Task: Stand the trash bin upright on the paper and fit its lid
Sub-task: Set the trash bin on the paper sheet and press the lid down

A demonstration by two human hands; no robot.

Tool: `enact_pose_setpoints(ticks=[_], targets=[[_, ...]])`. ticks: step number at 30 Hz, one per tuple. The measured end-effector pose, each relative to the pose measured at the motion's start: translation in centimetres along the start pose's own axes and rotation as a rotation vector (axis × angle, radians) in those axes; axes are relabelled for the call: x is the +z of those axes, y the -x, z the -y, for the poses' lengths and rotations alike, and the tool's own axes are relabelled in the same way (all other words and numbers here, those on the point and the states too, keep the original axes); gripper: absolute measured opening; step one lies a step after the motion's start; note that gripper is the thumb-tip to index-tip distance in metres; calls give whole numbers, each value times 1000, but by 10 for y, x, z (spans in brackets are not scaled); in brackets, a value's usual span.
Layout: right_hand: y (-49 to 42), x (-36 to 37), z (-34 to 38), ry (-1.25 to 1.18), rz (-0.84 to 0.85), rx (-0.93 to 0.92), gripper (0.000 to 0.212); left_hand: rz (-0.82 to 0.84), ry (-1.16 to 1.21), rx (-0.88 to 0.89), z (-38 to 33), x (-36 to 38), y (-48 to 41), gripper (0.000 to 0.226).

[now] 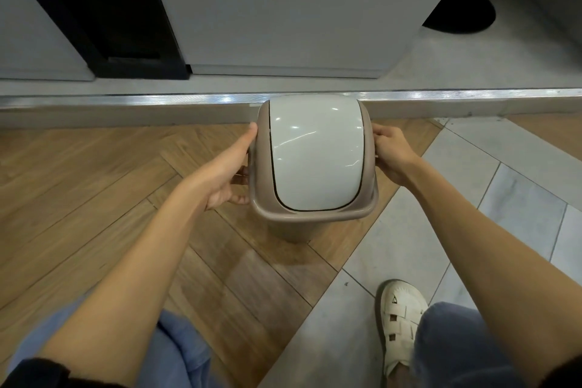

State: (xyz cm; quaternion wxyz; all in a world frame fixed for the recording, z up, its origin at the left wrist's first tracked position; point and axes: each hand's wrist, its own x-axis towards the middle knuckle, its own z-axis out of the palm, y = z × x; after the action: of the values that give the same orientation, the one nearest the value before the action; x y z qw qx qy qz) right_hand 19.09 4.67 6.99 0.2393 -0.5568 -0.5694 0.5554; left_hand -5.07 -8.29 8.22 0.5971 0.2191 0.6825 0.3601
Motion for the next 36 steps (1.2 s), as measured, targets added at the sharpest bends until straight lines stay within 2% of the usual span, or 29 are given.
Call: enact_pose_setpoints(ticks=[3, 6, 9, 12, 15, 22, 31, 36], targets=[[5, -2, 6, 74, -2, 22, 33, -67, -39, 45, 3, 0, 1, 67], [8, -6, 11, 78, -87, 51, 37, -304, -84, 192, 6, 1, 1, 77], [23, -3, 20, 14, -200, 8, 43, -443, -56, 353, 7, 14, 12, 71], [44, 11, 16, -26, -256, -55, 53, -450, -81, 435, 19, 35, 21, 74], [60, 32, 1, -31, -246, -75, 63, -428, -55, 404, 33, 53, 19, 78], [52, 54, -7, -124, -371, -118, 52, -552, 10, 517, 41, 67, -4, 81], [5, 59, 14, -41, -415, -111, 61, -638, 26, 492, 14, 65, -46, 77], [-26, 59, 25, 2, -421, -103, 63, -659, 16, 471, -8, 62, -70, 62]])
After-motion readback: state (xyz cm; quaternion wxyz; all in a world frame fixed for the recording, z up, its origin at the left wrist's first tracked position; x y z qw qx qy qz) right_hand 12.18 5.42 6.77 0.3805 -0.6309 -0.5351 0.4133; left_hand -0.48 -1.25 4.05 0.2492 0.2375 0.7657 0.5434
